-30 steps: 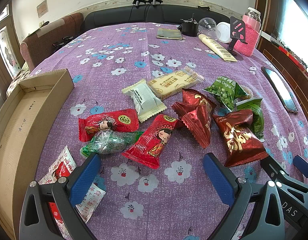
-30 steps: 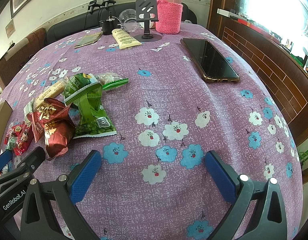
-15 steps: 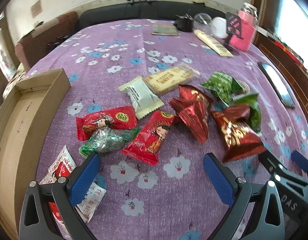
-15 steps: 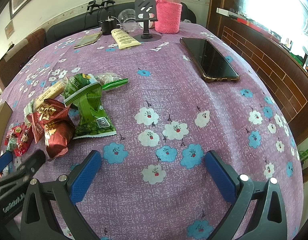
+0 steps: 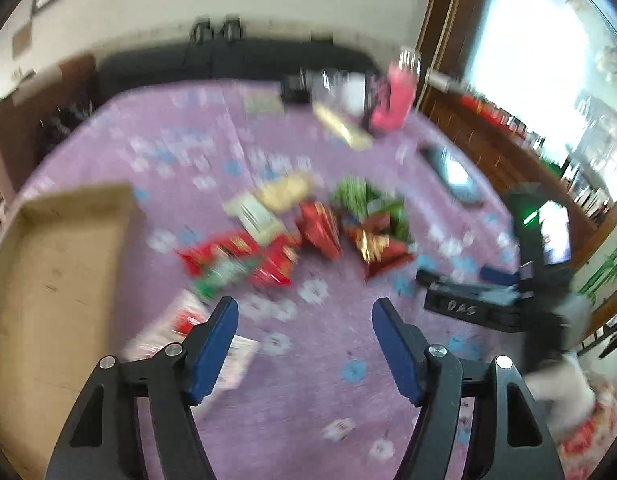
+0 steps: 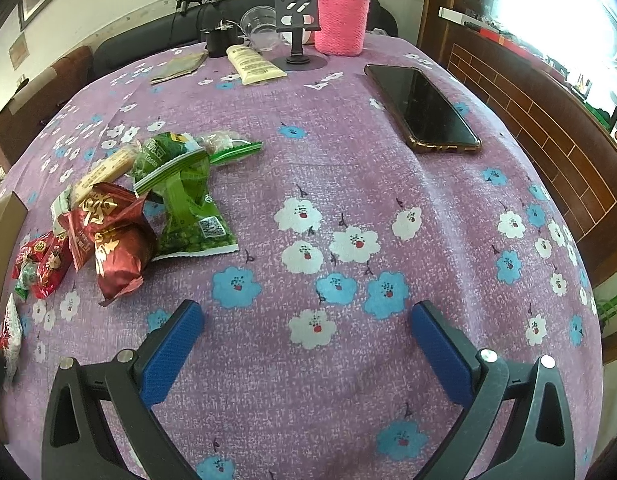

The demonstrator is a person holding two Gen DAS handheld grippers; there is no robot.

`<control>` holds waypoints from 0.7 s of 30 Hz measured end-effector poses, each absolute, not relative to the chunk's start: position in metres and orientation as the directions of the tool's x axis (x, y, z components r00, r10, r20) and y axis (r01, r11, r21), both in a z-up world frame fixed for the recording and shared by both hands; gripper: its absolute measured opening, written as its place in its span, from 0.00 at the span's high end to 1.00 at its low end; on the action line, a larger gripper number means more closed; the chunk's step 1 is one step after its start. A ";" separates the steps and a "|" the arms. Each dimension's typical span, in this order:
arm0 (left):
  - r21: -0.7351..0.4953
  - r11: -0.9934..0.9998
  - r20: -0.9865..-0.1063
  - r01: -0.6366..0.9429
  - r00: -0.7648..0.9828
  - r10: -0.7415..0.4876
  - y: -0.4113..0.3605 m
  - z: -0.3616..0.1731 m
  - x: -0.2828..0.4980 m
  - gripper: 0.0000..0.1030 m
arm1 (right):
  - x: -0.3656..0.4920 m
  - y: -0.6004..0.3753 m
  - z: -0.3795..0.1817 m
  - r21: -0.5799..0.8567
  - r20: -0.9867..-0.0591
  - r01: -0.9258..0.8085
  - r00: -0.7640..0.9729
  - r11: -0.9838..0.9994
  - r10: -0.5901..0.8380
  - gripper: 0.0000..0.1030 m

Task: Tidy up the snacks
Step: 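Grasp a white-red sauce sachet with the left tool while the right tool grasps another sachet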

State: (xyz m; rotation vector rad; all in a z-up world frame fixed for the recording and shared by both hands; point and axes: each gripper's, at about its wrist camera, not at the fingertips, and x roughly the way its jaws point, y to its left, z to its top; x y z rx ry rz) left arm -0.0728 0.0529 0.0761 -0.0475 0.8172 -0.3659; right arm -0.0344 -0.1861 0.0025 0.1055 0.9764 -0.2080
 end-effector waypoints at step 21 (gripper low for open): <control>-0.127 0.925 -0.763 0.357 0.560 -0.321 0.106 0.058 -0.082 0.33 | -0.044 -0.060 0.040 0.276 -0.753 -0.319 0.515 0.907 0.410 0.39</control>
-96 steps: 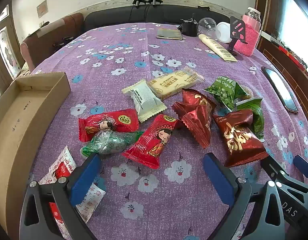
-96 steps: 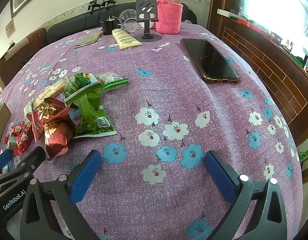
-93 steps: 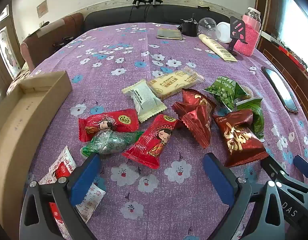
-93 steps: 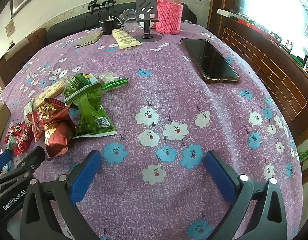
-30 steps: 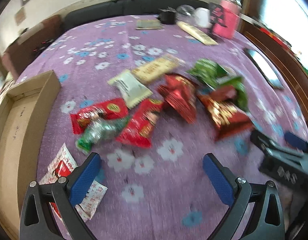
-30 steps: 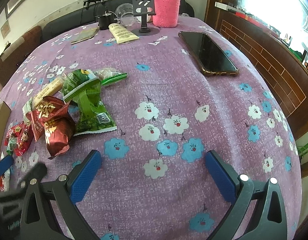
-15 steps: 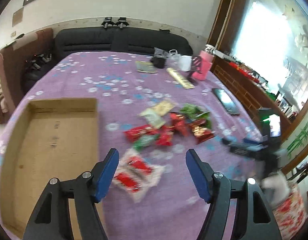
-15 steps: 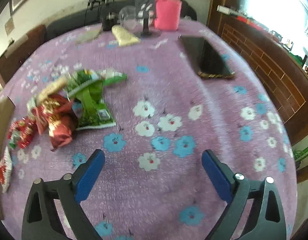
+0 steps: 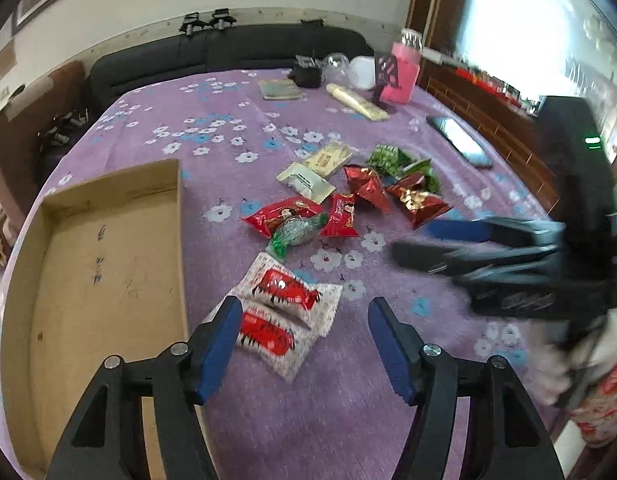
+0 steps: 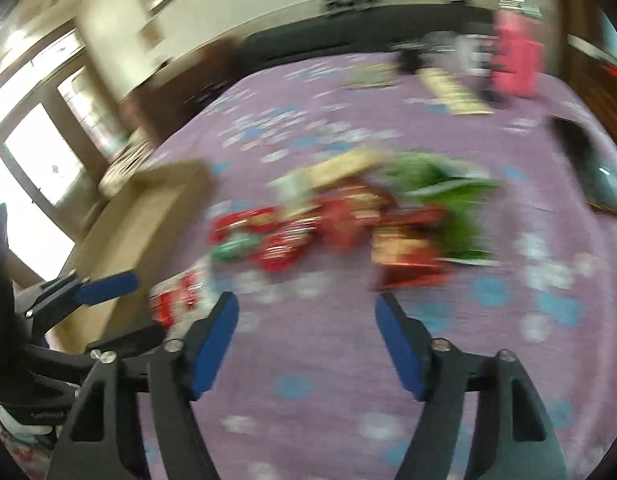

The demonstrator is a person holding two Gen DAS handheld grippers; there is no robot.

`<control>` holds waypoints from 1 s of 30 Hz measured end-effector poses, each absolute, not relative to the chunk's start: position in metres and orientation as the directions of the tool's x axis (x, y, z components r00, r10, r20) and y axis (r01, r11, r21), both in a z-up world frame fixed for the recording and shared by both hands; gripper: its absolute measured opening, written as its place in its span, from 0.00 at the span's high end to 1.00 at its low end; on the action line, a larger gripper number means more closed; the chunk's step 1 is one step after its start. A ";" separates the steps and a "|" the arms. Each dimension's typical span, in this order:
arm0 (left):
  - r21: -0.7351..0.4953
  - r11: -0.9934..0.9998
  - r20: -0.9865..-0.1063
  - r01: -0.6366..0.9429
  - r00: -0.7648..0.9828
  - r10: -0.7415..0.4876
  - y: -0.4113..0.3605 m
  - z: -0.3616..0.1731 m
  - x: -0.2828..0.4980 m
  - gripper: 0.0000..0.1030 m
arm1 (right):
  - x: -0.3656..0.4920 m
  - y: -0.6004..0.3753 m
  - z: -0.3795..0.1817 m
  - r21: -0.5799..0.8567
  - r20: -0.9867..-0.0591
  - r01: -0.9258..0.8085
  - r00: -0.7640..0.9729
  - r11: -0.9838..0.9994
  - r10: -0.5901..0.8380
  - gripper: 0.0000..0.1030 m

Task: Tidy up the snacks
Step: 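Grasp a white-red sauce sachet with the left tool while the right tool grasps another sachet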

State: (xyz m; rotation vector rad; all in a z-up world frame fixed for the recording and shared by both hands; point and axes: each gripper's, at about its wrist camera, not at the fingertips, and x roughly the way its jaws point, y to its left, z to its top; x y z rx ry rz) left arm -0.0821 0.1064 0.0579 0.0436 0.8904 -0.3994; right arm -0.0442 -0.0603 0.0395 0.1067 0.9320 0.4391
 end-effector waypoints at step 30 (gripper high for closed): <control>-0.060 0.969 -0.846 0.241 0.503 -0.178 0.092 0.024 -0.067 0.39 | -0.035 -0.062 0.016 0.291 -0.774 -0.318 0.476 0.902 0.417 0.84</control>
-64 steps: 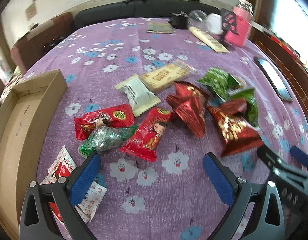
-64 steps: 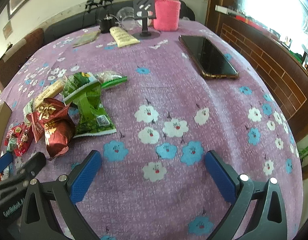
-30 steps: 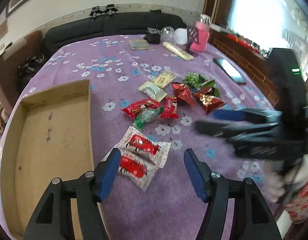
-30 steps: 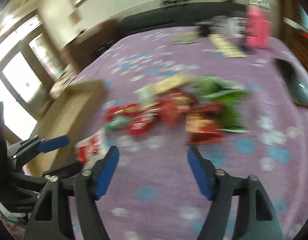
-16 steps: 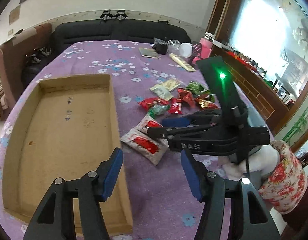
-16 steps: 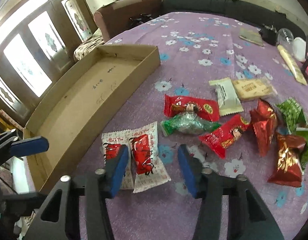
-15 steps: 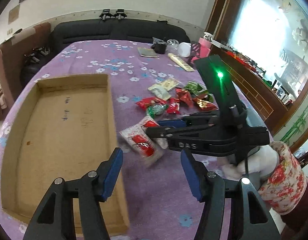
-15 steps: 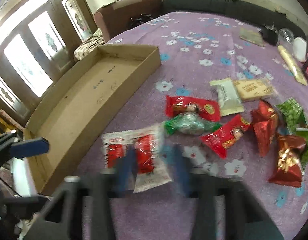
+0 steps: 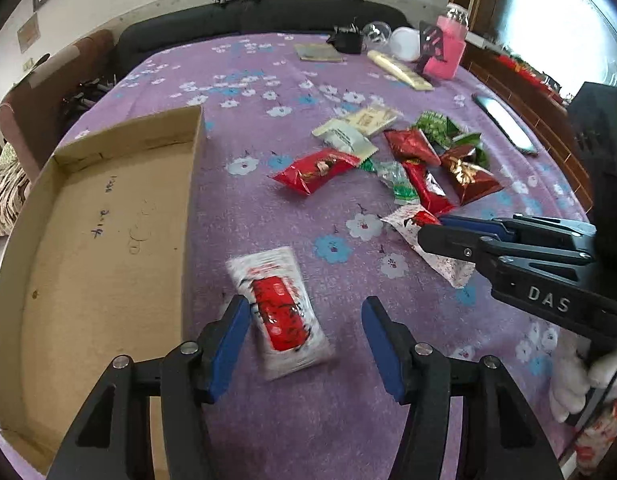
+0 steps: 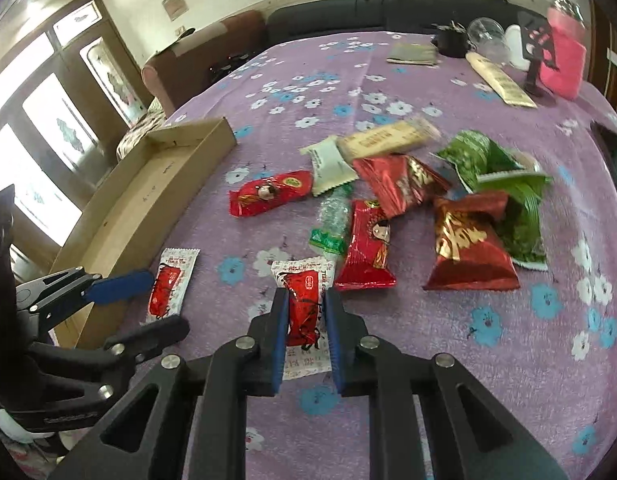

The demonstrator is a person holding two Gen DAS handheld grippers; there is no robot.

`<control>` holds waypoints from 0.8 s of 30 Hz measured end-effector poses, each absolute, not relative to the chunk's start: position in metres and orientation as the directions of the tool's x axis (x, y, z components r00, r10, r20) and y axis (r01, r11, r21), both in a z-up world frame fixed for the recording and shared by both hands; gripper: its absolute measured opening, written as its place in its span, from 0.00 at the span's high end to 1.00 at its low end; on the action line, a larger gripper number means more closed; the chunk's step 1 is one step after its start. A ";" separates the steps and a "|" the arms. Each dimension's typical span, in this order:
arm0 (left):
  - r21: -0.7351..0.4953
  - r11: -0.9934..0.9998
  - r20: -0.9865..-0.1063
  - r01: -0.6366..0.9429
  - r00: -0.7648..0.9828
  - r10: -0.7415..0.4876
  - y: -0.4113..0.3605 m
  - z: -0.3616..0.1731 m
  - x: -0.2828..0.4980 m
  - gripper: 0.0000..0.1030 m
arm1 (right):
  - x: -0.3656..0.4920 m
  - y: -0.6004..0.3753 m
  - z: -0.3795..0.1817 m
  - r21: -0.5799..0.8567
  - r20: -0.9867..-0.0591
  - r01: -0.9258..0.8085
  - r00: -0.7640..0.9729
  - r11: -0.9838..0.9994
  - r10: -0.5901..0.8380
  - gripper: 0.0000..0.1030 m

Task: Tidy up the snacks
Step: 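Grasp a white-red sauce sachet with the left tool while the right tool grasps another sachet, then carry the sachets into the cardboard box and open both tools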

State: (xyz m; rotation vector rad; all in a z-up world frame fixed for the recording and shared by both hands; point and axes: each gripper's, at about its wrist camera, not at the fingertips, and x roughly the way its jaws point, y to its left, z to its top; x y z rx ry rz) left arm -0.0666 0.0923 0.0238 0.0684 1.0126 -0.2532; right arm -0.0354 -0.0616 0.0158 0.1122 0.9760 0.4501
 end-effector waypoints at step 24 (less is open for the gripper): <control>-0.028 0.927 -0.808 0.373 0.538 -0.241 0.076 0.024 -0.077 0.77 | -0.045 -0.068 0.016 0.275 -0.758 -0.291 0.520 0.916 0.393 0.84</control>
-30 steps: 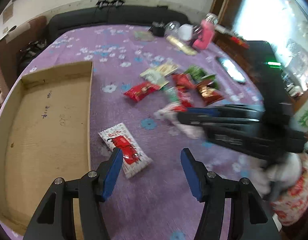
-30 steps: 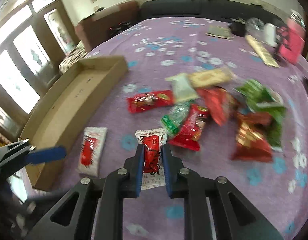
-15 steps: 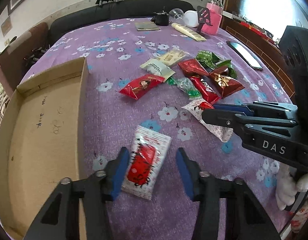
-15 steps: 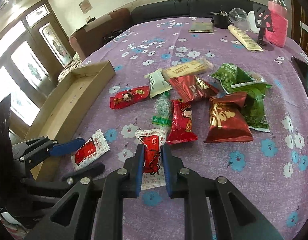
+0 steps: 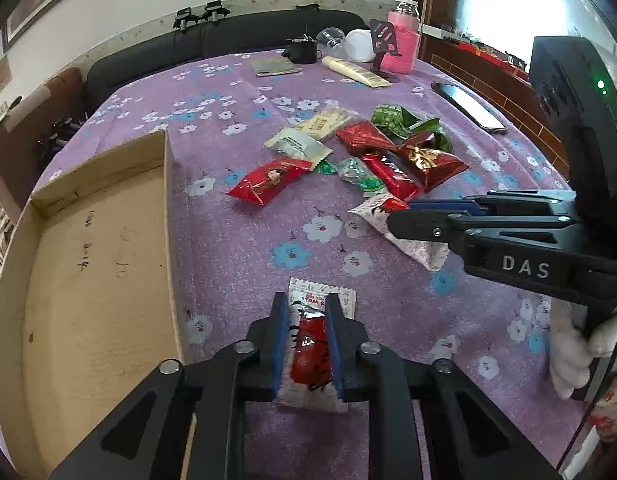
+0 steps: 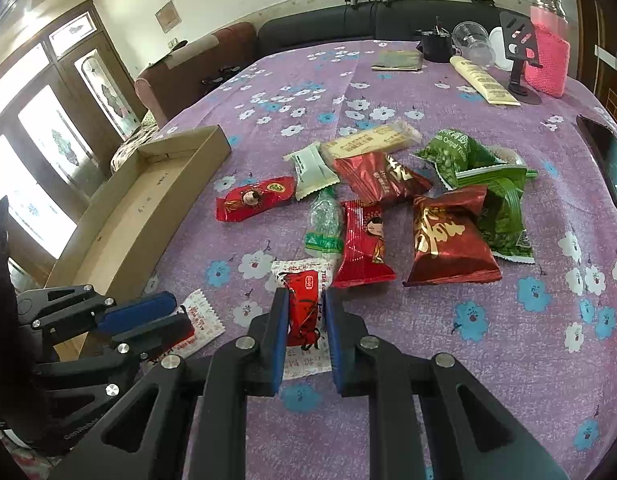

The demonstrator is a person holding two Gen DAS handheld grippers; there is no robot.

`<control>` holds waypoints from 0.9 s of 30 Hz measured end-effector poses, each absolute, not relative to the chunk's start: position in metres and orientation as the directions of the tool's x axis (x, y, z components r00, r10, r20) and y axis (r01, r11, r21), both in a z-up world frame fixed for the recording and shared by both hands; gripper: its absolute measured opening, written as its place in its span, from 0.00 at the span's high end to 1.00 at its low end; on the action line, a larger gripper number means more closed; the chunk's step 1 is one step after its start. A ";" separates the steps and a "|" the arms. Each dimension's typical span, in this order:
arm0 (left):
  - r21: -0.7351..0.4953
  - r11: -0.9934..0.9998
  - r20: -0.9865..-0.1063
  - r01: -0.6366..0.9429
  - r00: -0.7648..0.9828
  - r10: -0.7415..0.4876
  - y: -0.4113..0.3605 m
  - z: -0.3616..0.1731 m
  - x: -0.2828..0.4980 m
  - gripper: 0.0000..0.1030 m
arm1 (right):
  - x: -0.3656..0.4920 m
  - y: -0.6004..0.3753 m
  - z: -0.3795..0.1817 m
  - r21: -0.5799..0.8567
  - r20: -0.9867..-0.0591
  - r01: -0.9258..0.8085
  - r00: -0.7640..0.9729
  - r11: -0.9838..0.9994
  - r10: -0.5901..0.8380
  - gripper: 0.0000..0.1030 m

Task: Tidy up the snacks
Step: 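Carry the sachets into the cardboard box and open both tools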

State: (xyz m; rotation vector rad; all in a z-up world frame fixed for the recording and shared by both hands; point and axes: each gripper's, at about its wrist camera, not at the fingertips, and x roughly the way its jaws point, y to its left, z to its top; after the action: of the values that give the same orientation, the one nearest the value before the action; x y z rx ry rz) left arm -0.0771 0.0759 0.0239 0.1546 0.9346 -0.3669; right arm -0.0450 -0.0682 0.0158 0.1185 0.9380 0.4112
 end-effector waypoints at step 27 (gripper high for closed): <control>0.041 0.920 -0.811 0.390 0.550 -0.198 0.060 0.017 -0.104 0.68 | -0.051 -0.055 0.012 0.206 -0.770 -0.335 0.524 0.919 0.364 0.75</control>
State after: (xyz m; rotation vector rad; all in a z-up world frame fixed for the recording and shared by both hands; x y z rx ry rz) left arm -0.1040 0.0598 0.0166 0.2271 0.9261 -0.3514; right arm -0.0510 -0.0551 0.0117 0.0334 0.9293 0.4181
